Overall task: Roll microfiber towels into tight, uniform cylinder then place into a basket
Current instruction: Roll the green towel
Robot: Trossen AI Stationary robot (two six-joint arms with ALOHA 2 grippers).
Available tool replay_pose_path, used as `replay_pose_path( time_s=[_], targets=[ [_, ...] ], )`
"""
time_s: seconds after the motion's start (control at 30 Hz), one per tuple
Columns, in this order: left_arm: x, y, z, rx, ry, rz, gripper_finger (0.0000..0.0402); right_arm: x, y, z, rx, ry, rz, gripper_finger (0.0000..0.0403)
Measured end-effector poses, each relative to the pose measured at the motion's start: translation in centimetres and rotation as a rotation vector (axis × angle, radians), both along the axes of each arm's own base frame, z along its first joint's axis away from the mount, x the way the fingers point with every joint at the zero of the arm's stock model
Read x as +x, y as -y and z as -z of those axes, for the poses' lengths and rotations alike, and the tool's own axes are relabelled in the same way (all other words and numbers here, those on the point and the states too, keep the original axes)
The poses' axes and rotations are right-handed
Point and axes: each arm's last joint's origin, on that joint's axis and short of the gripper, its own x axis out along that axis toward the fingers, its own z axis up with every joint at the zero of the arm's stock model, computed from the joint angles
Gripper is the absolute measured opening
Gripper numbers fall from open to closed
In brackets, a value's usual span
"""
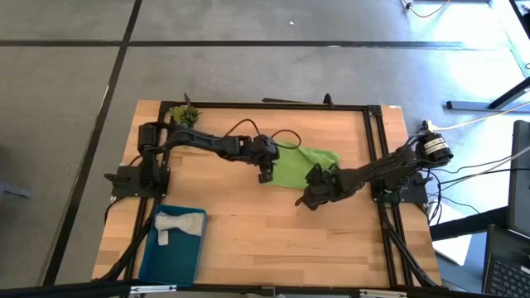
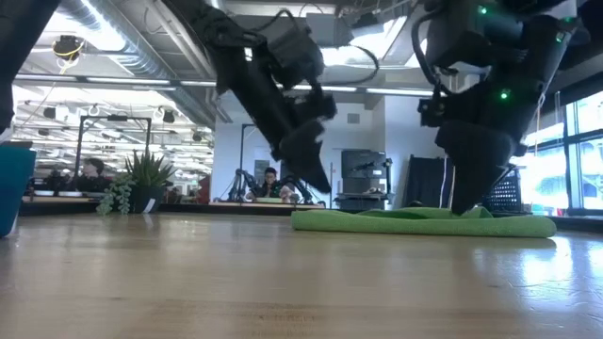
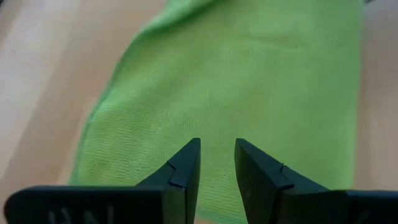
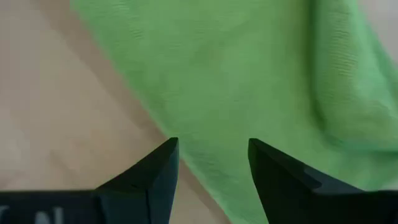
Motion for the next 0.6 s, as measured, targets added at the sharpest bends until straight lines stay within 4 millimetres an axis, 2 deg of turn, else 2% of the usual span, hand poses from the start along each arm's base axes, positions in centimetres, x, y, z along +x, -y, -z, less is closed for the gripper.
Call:
replay_pose_path(
  time_s=[0.1, 0.3, 0.43, 0.6],
  targets=[
    [0.2, 0.3, 1.5, 0.016, -0.056, 0.033, 0.0088, -0.1, 0.0, 0.7, 0.015, 0.025, -0.019, 0.0195],
    [0.0, 0.8, 2.8, 0.008, -0.133, 0.047, 0.0088, -1.3, 1.3, 2.3, 0.035, -0.006, 0.023, 0.0195],
    [-0.5, 1.6, 3.1, 0.000, -0.199, 0.062, 0.0088, -1.8, 2.2, 3.2, 0.038, 0.006, 0.052, 0.0195],
    [-0.7, 3.4, 3.1, -0.005, -0.246, 0.096, 0.0088, -1.9, 3.0, 3.4, -0.012, -0.013, 0.039, 0.0195]
  ],
)
